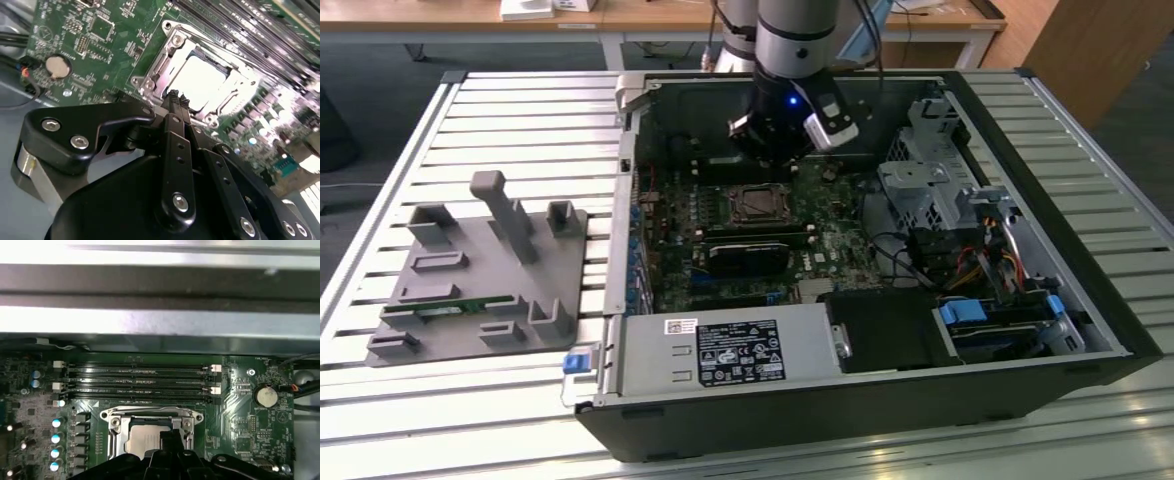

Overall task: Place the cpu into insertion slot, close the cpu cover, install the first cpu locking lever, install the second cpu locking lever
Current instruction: 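Install the second cpu locking lever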

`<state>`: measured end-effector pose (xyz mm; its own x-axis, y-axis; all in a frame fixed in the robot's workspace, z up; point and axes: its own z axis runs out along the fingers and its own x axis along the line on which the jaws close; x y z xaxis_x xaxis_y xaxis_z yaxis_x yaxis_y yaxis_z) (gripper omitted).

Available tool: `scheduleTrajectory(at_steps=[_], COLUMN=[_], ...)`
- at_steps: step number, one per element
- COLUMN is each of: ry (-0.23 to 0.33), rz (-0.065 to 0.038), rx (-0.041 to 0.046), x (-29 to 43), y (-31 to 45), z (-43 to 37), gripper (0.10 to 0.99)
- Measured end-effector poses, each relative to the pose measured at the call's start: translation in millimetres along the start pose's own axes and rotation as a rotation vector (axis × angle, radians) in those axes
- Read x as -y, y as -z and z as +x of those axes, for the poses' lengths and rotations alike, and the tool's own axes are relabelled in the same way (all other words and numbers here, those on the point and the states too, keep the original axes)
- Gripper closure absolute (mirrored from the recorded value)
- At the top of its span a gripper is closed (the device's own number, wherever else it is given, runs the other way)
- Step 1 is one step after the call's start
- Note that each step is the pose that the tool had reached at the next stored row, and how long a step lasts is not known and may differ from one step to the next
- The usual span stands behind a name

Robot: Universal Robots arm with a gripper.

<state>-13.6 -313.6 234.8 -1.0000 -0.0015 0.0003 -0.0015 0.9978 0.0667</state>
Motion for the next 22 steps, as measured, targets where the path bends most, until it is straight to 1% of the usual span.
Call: scheduleTrajectory(at_steps=[3, 6, 9, 14, 17, 19, 20, 21, 22], ry=[0.000, 0.000, 0.000, 0.000, 0.000, -0.001, -0.001, -0.001, -0.002], rz=[0.000, 0.000, 0.000, 0.000, 0.000, 0.000, -0.002, -0.006, -0.012], rx=[-0.0012, -0.0013, -0.0014, -0.0031, -0.0058, -0.0102, -0.0143, -0.0182, -0.0196], x=[-0.6, 1.5, 8.5, 23.7, 32.3, 36.4, 37.3, 37.8, 38.1], y=[10.6, 11.6, 12.0, 13.0, 13.6, 13.9, 13.9, 13.9, 13.9], z=[0.0, 0.0, 0.0, 0.0, 0.1, 0.1, 0.0, -0.1, -0.1], gripper=[0.980, 0.980, 0.980, 0.980, 0.980, 0.980, 0.980, 0.980, 0.980])
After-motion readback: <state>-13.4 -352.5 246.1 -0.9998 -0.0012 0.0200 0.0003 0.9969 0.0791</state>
